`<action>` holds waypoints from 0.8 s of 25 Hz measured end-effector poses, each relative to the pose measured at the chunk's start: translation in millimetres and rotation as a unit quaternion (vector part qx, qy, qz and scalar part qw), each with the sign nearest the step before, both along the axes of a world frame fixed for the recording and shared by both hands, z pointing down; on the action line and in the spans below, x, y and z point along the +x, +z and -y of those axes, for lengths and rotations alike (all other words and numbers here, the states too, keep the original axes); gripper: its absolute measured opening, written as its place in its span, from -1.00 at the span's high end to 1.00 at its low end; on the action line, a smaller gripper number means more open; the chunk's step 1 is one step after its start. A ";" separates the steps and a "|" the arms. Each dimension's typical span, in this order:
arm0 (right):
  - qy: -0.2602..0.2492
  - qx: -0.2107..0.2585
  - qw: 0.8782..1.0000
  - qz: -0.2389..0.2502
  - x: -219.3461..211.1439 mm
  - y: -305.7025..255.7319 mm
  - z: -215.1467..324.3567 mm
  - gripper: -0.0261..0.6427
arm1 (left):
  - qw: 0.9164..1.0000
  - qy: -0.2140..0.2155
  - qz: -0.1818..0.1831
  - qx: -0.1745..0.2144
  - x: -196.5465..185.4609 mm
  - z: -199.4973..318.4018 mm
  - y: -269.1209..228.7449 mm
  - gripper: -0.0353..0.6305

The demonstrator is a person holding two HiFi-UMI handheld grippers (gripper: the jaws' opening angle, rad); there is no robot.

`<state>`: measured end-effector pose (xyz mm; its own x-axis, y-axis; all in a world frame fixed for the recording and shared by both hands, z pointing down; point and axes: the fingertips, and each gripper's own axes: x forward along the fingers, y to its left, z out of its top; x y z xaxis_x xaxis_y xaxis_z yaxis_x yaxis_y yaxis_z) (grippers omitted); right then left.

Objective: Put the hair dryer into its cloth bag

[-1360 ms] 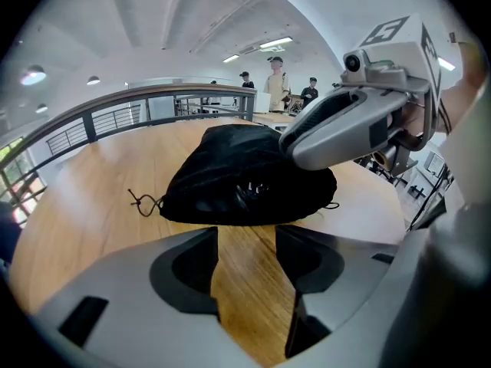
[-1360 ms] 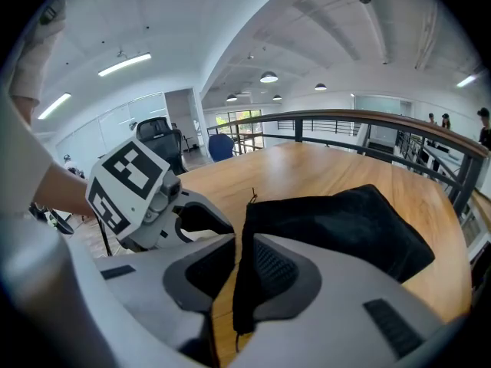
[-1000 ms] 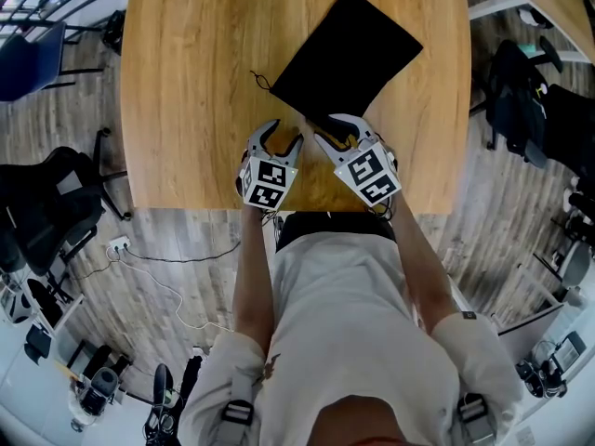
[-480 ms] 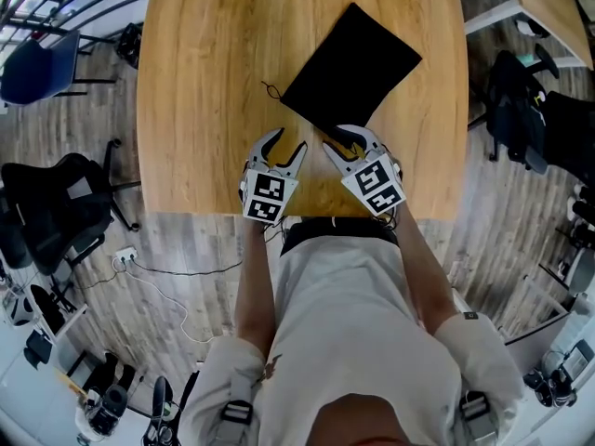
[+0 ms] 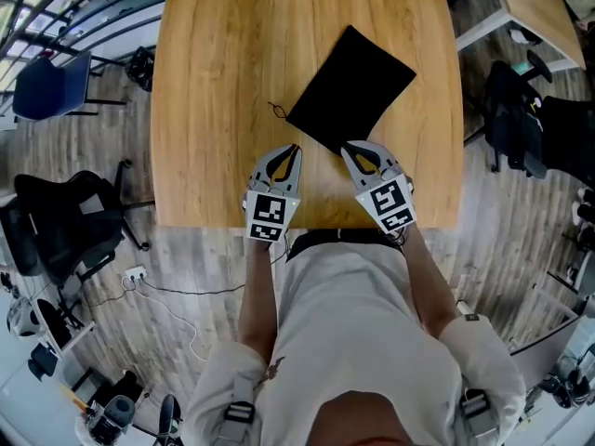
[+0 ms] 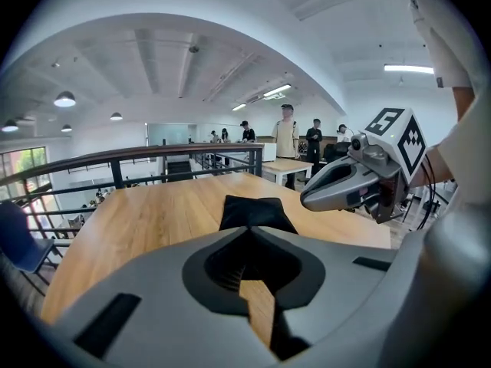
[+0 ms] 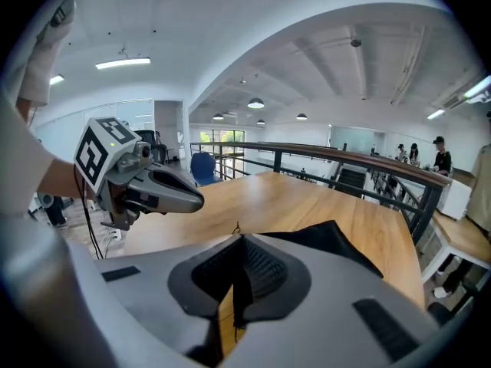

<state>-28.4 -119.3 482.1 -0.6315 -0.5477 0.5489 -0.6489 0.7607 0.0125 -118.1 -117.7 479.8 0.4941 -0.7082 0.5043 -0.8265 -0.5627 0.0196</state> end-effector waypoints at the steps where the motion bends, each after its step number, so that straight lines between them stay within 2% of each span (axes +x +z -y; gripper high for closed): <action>1: 0.001 0.002 1.000 0.002 2.4 -3.6 -1.0 0.85 | 1.000 0.000 -0.001 0.003 0.8 -1.1 -3.3 0.83; 8: 0.005 -0.011 1.000 0.006 11.8 -7.0 -15.4 0.86 | 1.000 -0.006 -0.018 -0.014 2.9 -18.8 -4.1 0.84; 20: 0.007 -0.024 1.000 0.007 14.6 -3.2 -24.5 0.86 | 0.999 -0.004 -0.024 -0.031 7.4 -30.2 5.0 0.84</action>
